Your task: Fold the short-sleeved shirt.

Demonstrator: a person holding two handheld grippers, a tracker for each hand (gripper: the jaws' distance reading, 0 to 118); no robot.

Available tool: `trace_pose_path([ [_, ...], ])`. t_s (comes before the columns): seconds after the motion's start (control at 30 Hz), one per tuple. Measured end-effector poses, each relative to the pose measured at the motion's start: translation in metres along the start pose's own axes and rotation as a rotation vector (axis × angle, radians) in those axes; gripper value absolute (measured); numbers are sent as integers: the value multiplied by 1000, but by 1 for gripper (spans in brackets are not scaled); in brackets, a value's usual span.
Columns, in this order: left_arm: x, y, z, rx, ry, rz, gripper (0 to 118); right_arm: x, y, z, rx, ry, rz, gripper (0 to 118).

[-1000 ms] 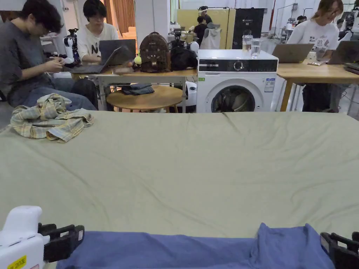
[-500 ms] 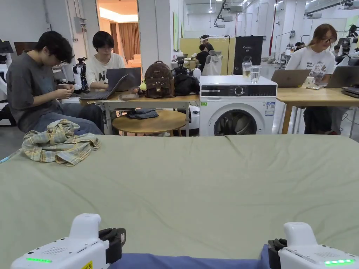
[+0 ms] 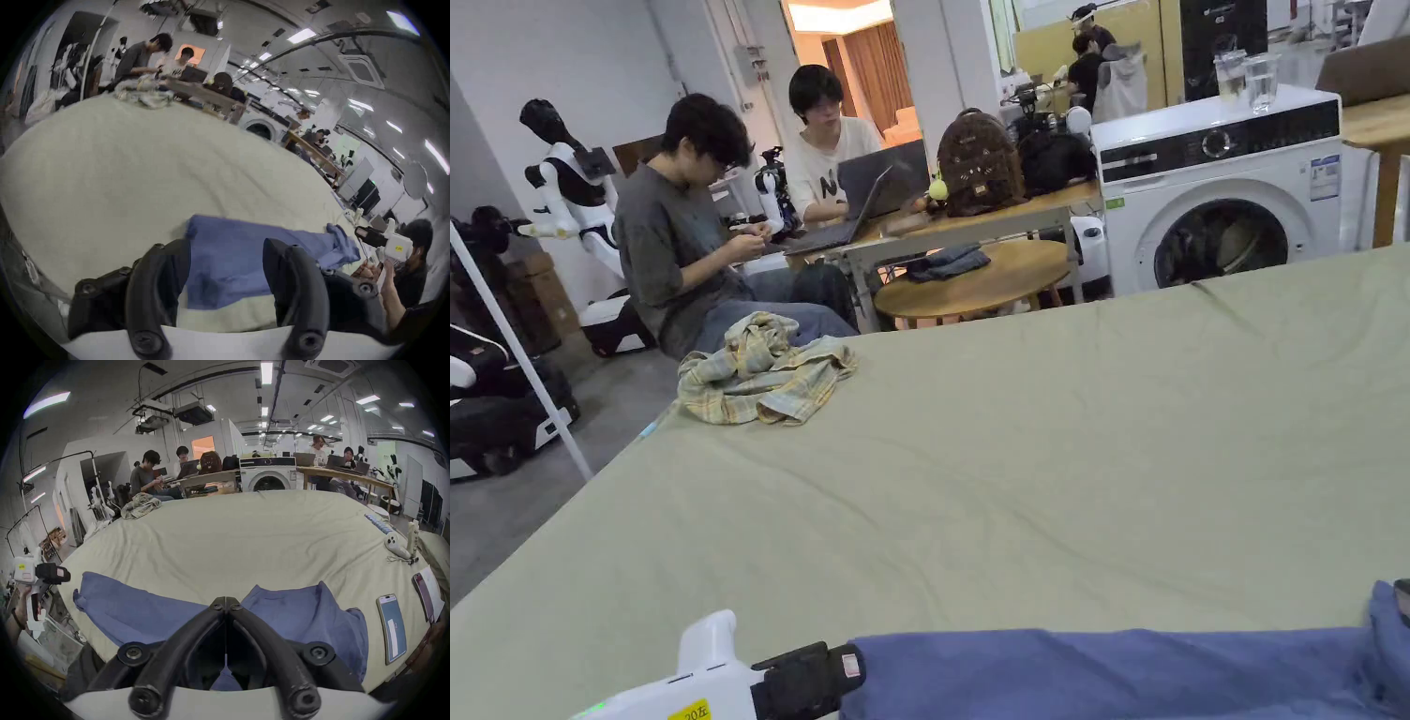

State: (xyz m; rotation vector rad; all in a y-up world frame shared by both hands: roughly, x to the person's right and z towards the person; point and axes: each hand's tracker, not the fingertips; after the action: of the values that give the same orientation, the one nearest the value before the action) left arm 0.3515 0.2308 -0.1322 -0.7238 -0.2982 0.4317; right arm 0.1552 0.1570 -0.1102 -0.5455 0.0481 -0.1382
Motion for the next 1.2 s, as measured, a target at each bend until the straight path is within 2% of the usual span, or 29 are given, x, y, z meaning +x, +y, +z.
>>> trace_pose_path([
  [0.1,10,99,61,-38,-105,152,62,-5,0,-4,-15,9,-1,0],
  [0.23,4,202,50,-64,-140,304,62,-5,-3,-5,-31,15,-22,0],
  [0.3,1,279,121,-79,-255,411,60,-2,-5,-3,-35,15,-34,0],
  [0.33,-4,312,140,-72,-292,453,55,0,-5,-2,-36,9,-38,0],
  [0.37,-5,333,140,-72,-302,480,44,1,-6,-2,-37,3,-43,0],
  [0.4,4,314,107,-82,-263,461,20,4,-6,-1,-39,-1,-50,0],
  [0.43,11,305,84,-94,-239,454,8,5,-6,-1,-44,-2,-58,0],
  [0.47,20,272,53,-118,-199,420,7,7,-7,-1,-47,-1,-65,0],
  [0.5,26,259,59,-77,-206,395,5,8,-7,-1,-49,-1,-67,0],
  [0.6,27,256,35,-4,-155,363,4,7,-7,0,-49,-4,-53,0],
  [0.63,22,282,43,34,-153,380,4,7,-7,0,-50,-1,-53,0],
  [0.7,20,333,104,80,-209,418,4,6,-6,-1,-52,20,-60,0],
  [0.77,28,288,49,132,-112,315,4,6,-6,-2,-47,34,-61,0],
  [0.83,18,214,-18,149,-2,174,4,4,-6,-2,-42,42,-59,0],
  [0.9,10,181,-54,151,67,103,4,3,-6,-3,-40,45,-58,0],
  [0.93,18,169,-50,164,63,75,4,3,-5,-4,-40,44,-59,0],
  [1.03,76,46,20,163,-58,-72,4,6,-2,-11,-36,49,-65,0],
  [1.13,126,-101,29,27,-106,-179,4,11,-4,-8,-11,67,-108,0],
  [1.2,134,-190,33,-108,-132,-234,4,16,-9,-6,-3,50,-96,0],
])
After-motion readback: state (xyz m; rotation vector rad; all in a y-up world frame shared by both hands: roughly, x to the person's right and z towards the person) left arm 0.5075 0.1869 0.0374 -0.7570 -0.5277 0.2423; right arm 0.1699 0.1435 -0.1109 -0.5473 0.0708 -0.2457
